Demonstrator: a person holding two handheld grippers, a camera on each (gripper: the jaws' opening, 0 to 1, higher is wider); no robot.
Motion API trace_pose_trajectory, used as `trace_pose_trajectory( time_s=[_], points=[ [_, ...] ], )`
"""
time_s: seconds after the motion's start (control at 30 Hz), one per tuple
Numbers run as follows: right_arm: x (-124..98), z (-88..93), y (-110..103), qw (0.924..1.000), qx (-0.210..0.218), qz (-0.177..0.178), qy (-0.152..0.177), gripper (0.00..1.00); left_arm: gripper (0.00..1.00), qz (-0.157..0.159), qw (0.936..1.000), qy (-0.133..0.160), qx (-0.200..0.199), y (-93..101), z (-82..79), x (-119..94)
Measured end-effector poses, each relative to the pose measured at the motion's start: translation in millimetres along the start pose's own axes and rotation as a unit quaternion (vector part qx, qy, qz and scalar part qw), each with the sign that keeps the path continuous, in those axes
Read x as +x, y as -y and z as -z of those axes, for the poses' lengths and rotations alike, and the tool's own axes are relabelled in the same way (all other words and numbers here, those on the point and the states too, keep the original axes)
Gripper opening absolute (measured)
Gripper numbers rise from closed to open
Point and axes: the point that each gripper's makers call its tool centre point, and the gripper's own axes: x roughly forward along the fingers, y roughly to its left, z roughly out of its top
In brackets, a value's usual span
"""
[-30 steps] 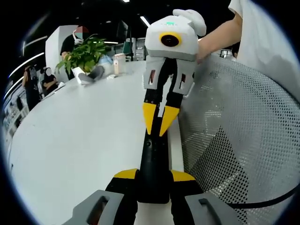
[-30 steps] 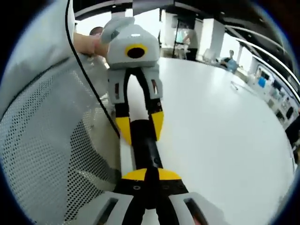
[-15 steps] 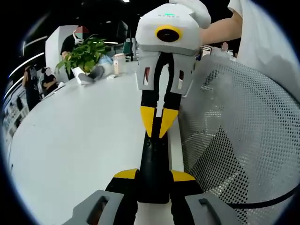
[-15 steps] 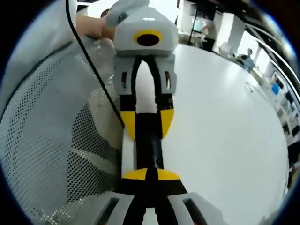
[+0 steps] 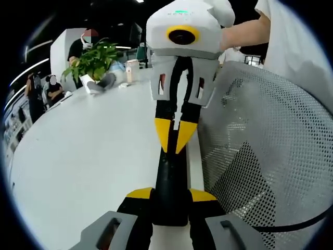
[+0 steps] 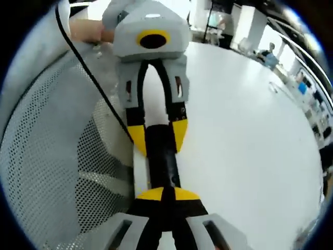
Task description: Press the specified remote control buttons in sequence, fully releasing each button before pressing the next.
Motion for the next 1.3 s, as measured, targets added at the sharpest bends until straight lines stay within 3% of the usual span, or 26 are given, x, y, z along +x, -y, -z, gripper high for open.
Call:
trace_pose_trajectory(
  time_s=[0.1, 0.2, 0.3, 0.33, 0.43, 0.5, 0.63, 0.67, 0.7, 0.8, 0.87, 0.97, 1.07, 1.3],
  points=[
    [-1, 0.0, 1, 0.9986, 0.022, 0.017, 0.046, 0.0, 0.24, 0.0, 1.0, 0.001, -0.001, -0.1, 0.4, 0],
    [-2, -0.3, 3, 0.9957, 0.053, 0.031, 0.069, 0.0, 0.24, 0.0, 1.0, 0.001, 0.0, 0.1, 0.1, 0],
    [-5, -0.5, 2, 0.9909, 0.11, 0.002, 0.077, 0.0, 0.24, -0.001, 1.0, 0.002, 0.0, 0.0, 0.2, 0],
    [-6, -4.6, 6, 0.9893, 0.11, 0.008, 0.095, 0.0, 0.24, -0.001, 1.0, 0.001, 0.0, 0.2, 0.1, 0],
    [-9, -9.9, 1, 0.9899, 0.1, -0.002, 0.101, 0.0, 0.24, -0.001, 1.0, 0.001, 0.0, 0.1, 0.3, 0],
    [-8, -8.7, 1, 0.9921, 0.087, 0.005, 0.09, 0.0, 0.24, -0.001, 1.0, 0.001, 0.0, 0.2, 0.2, 0],
    [-4, 12.0, 0, 0.9997, 0.01, 0.019, 0.012, 0.0, 0.24, -0.001, 1.0, 0.001, 0.0, 0.0, 0.7, 0],
    [-5, 3.9, -2, 0.9992, -0.027, 0.023, 0.022, 0.0, 0.24, -0.001, 1.0, 0.001, 0.0, -0.1, 0.8, 0],
    [-5, 6.8, -6, 0.9991, -0.039, 0.015, 0.002, 0.0, 0.24, -0.001, 1.0, 0.001, -0.001, -0.1, 0.8, 0],
    [-3, 5.9, -5, 0.9909, -0.127, 0.03, -0.035, 0.0, 0.24, -0.001, 1.0, 0.002, -0.001, -0.2, 0.2, 0],
    [-2, 1.4, -5, 0.9877, -0.147, 0.032, -0.04, 0.0, 0.24, -0.001, 1.0, 0.001, -0.001, -0.3, 0.3, 0],
    [-1, -4.5, -4, 0.989, -0.141, 0.032, -0.031, 0.0, 0.24, -0.001, 1.0, 0.001, -0.001, -0.3, 0.2, 1],
    [2, 1.6, -4, 0.9886, -0.138, 0.022, -0.055, 0.0, 0.24, -0.001, 1.0, 0.001, -0.001, -0.4, 0.3, 0],
    [-1, 2.6, -4, 0.9913, -0.118, 0.008, -0.058, 0.0, 0.24, -0.001, 1.0, 0.001, -0.001, -0.3, 0.1, 0]
  ],
)
